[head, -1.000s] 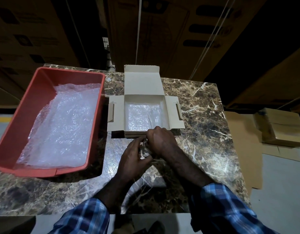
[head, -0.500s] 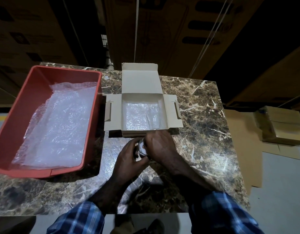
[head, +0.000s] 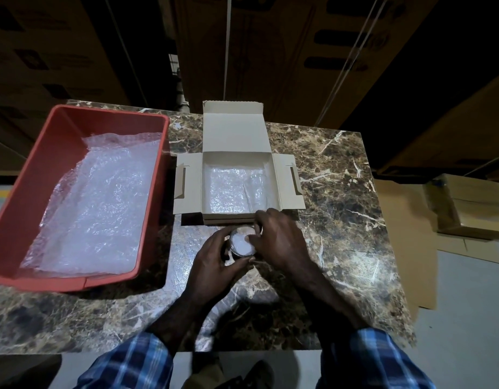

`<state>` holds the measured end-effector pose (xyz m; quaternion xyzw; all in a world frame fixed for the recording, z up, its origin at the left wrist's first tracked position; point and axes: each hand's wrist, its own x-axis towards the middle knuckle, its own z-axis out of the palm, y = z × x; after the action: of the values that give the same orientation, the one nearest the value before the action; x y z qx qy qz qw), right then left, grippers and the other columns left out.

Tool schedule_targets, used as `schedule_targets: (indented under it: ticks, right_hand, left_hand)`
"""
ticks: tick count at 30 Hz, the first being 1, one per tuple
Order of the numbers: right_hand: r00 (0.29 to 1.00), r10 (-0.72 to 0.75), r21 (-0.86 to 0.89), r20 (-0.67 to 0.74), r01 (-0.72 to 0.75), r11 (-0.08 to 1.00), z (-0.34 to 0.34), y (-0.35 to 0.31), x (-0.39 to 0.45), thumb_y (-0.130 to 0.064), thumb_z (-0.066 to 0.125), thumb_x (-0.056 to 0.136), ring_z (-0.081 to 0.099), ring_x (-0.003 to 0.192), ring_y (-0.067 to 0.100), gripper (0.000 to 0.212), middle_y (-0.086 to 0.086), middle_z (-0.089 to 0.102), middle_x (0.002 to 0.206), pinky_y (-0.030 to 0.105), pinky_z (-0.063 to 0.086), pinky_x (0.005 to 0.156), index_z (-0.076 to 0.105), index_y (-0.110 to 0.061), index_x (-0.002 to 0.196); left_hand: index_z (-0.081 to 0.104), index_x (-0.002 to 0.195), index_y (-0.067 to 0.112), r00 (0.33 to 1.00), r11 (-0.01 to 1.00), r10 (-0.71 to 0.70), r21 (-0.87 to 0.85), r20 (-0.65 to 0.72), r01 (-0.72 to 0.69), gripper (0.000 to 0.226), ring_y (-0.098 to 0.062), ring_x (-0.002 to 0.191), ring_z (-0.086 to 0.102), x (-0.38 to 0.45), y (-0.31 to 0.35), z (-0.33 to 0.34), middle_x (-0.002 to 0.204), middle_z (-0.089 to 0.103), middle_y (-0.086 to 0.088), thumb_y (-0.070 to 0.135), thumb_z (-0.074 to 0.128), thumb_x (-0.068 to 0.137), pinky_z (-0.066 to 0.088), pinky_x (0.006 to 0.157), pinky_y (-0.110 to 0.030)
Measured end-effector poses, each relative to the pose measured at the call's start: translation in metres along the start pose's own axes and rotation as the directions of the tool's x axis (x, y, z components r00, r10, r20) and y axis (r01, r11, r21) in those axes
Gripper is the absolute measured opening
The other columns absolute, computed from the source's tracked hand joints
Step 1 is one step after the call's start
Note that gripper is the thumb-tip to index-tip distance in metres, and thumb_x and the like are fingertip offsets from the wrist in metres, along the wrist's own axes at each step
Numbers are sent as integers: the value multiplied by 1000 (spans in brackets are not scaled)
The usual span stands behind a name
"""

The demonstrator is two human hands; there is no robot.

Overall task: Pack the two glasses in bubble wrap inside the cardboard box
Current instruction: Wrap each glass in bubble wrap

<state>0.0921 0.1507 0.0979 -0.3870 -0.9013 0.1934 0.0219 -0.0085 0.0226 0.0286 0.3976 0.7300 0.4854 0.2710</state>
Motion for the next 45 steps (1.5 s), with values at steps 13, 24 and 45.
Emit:
schedule_targets:
  ticks: [13, 24, 45]
  right_hand:
    - [952, 268, 87, 151, -282, 955, 15, 6, 15, -44, 73, 81, 66, 89, 28, 29, 3, 68, 95, 34, 53, 75, 63, -22, 97]
    - [935, 260, 252, 243, -320, 913, 22, 8, 11, -50, 80, 78, 58, 81, 20, 42, -2, 60, 86, 28, 37, 67, 55, -19, 94]
    - [885, 412, 492, 219, -464, 736, 7, 19, -11, -58, 73, 78, 71, 76, 20, 39, -1, 73, 79, 40, 59, 80, 63, -20, 76]
  left_hand:
    - [53, 127, 46, 1000, 1000, -3, 2, 6, 3, 61, -13, 96, 66, 1, -4, 1, 114, 64, 17, 53, 76, 71, 57, 78, -39]
    - [55, 129, 39, 999, 999, -35, -40, 16, 36, 64, -10, 100, 68, 0, -8, 1, 115, 65, 17, 56, 77, 71, 57, 81, -35]
    - [40, 147, 32, 1000, 972, 8, 235, 21, -12, 92, 4, 113, 50, -1, 4, -10, 134, 52, 18, 59, 82, 69, 37, 83, -8]
